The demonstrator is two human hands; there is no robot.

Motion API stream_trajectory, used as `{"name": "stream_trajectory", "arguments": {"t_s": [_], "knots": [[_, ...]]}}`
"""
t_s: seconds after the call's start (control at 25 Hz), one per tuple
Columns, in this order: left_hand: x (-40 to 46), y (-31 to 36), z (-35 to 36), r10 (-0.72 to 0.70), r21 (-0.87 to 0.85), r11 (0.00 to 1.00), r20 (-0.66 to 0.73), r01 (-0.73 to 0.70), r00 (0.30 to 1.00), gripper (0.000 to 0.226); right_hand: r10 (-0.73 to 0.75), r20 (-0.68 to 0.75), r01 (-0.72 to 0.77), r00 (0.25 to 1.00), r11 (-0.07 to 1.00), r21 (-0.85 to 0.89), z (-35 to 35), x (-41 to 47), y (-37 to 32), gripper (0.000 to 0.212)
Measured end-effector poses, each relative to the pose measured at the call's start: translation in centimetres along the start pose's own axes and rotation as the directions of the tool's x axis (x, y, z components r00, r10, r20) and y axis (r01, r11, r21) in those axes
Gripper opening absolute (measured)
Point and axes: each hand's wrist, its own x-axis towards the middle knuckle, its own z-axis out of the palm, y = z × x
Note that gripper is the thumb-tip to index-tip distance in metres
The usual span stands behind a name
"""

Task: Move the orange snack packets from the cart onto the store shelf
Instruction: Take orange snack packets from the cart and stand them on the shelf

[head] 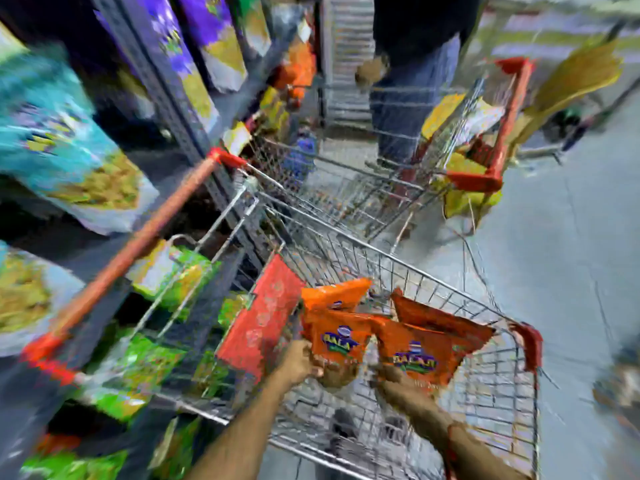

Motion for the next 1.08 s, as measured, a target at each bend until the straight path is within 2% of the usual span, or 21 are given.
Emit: {"name": "stream_trajectory", "arguments": {"t_s": [0.04, 0.08, 0.12, 0.16, 0.2, 0.24, 0.28, 0.32, 0.36, 0.4, 0.48, 0.52, 0.6, 0.68, 0.8, 0.88, 1.0, 1.08], "knots": [[2.4, -1.3, 0.6, -0.041, 0.068, 0.997, 0.036, 0.038, 0.999, 0.015, 0.049, 0.054, -0.044, 0.997, 0.995, -0.094, 0.7, 1.8, 1.4, 0.048], [3.8, -1.7, 0.8, -0.071, 0.148, 0.987, 0.009, 0.069, 0.997, 0.019, 0.076, 0.031, -0.073, 0.997, 0.994, -0.084, 1.3, 3.9, 3.0, 0.055], [5.2, -2.8, 0.9, -0.116, 0.237, 0.964, -0.039, 0.122, 0.993, 0.032, 0.096, 0.052, -0.084, 0.994, 0.976, -0.202, 1.8, 5.0, 4.0, 0.067], [6.9, -4.0, 0.9, -0.142, 0.283, 0.946, -0.073, 0.157, 0.987, 0.037, 0.071, 0.05, -0.059, 0.996, 0.976, -0.21, 2.5, 6.4, 5.1, 0.083], [7.9, -5.1, 1.0, -0.156, 0.339, 0.923, -0.104, 0.182, 0.982, 0.039, 0.074, 0.053, -0.059, 0.996, 0.97, -0.236, 3.0, 7.2, 4.8, 0.077], [8.7, -6.0, 0.8, -0.156, 0.417, 0.889, -0.11, 0.188, 0.982, 0.04, -0.008, 0.052, 0.021, 0.999, 0.964, -0.267, 3.6, 8.4, 5.5, 0.139], [9.7, -6.8, 0.8, -0.178, 0.49, 0.848, -0.091, 0.199, 0.98, 0.043, 0.03, 0.072, -0.011, 0.997, 0.968, -0.251, 4.1, 9.1, 5.1, 0.078], [10.8, -7.5, 0.7, -0.21, 0.51, 0.834, -0.062, 0.212, 0.976, 0.046, -0.022, 0.04, 0.03, 0.999, 0.973, -0.227, 4.7, 10.4, 5.3, 0.073], [11.7, -8.2, 0.7, -0.227, 0.492, 0.845, -0.026, 0.21, 0.973, 0.051, 0.016, 0.048, -0.007, 0.999, 0.982, -0.191, 4.8, 11.5, 5.3, 0.075], [12.5, -9.0, 0.5, -0.225, 0.444, 0.874, 0.012, 0.196, 0.974, 0.058, -0.026, 0.09, 0.036, 0.996, 0.994, -0.107, 5.2, 13.2, 6.3, 0.079], [13.4, -9.9, 0.6, -0.219, 0.361, 0.913, 0.045, 0.189, 0.975, 0.067, -0.015, 0.112, 0.017, 0.994, 1.0, -0.015, 5.5, 14.7, 6.6, 0.09], [13.5, -10.0, 0.6, -0.207, 0.341, 0.922, 0.035, 0.183, 0.978, 0.067, 0.02, 0.109, -0.015, 0.994, 0.999, -0.051, 5.5, 14.9, 6.3, 0.093], [13.3, -9.6, 0.7, -0.192, 0.287, 0.941, 0.012, 0.181, 0.981, 0.06, 0.055, 0.092, -0.054, 0.994, 0.998, -0.014, 5.4, 15.5, 6.2, 0.091], [13.0, -9.3, 0.4, -0.151, 0.287, 0.947, -0.005, 0.146, 0.989, 0.056, 0.059, 0.081, -0.059, 0.995, 0.998, -0.001, 5.5, 15.2, 5.7, 0.084], [11.5, -8.5, -0.8, -0.09, 0.43, 0.9, 0.017, 0.074, 0.996, 0.053, 0.011, 0.08, -0.01, 0.997, 1.0, -0.01, 5.7, 13.4, 4.9, 0.07], [10.2, -7.3, -2.0, -0.043, 0.448, 0.894, 0.043, 0.019, 0.998, 0.051, -0.017, 0.08, 0.019, 0.997, 1.0, -0.02, 5.5, 11.9, 4.1, 0.06], [7.3, -5.4, -4.6, 0.042, 0.454, 0.888, 0.072, -0.07, 0.997, 0.063, -0.069, 0.069, 0.072, 0.995, 0.997, -0.041, 5.4, 9.3, 1.3, 0.037], [3.6, -4.1, -7.4, 0.128, 0.456, 0.885, -0.036, -0.098, 0.991, 0.067, -0.207, 0.033, 0.208, 0.978, 0.978, -0.015, 6.0, 6.1, -1.9, 0.028]]}}
